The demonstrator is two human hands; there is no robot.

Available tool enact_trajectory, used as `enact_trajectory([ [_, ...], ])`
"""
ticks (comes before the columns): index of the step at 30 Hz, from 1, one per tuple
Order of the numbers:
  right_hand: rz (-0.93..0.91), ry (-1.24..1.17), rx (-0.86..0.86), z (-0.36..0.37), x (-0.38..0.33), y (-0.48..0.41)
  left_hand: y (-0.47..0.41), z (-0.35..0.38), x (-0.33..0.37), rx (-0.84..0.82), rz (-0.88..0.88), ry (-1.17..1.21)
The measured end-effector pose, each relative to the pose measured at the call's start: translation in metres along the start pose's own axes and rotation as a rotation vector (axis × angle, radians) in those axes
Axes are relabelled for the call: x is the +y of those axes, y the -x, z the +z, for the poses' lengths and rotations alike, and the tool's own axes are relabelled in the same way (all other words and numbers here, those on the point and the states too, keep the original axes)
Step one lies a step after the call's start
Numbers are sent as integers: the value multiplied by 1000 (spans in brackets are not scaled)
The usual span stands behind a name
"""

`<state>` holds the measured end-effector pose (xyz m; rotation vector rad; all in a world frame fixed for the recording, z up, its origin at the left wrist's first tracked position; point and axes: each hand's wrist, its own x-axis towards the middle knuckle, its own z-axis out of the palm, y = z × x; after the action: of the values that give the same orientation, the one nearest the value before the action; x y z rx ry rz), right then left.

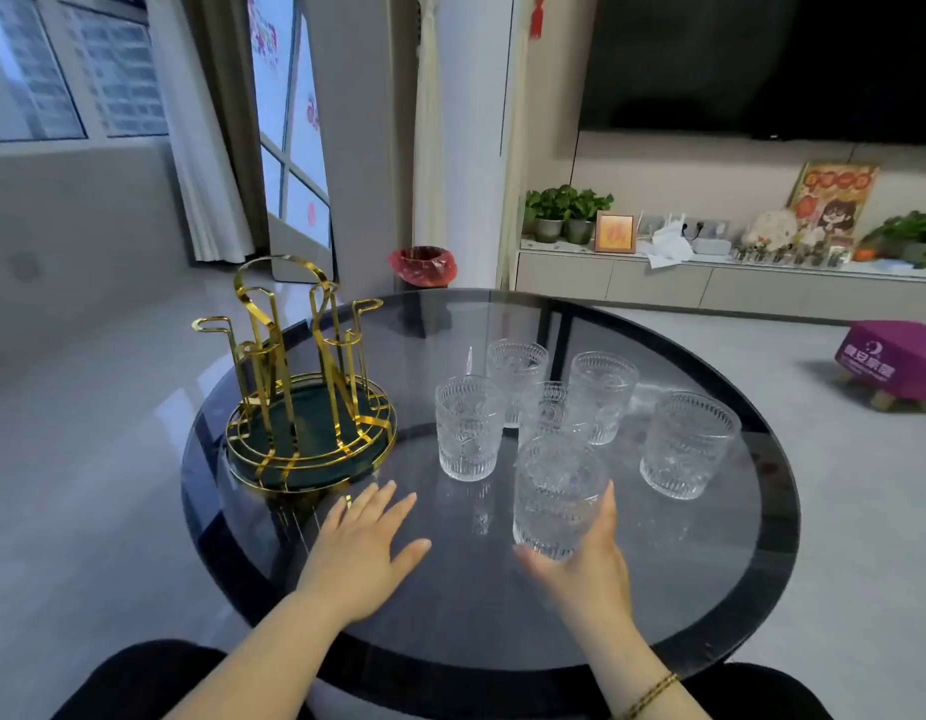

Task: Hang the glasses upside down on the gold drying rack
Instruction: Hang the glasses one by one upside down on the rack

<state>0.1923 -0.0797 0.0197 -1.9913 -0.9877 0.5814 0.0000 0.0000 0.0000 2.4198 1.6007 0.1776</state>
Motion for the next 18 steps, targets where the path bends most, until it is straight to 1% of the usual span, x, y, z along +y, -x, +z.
enact_trajectory([
  [5, -15, 7, 76, 6, -1, -5, -5, 3, -4, 21, 11, -39],
  [8, -23, -5, 92, 7, -1, -5, -5, 3, -3, 29, 19, -51],
  [10, -34, -36, 80, 5, 2, -5, -4, 2, -3, 34, 26, -19],
  [12, -60, -76, 66, 5, 4, -4, 0, -4, -4, 79, 22, 46],
  [14, -74, -139, 50, 3, 7, -3, 4, -14, -8, 198, 29, 98],
  [18, -112, -316, 17, 3, 2, -3, 9, -49, -24, 512, 66, 139],
])
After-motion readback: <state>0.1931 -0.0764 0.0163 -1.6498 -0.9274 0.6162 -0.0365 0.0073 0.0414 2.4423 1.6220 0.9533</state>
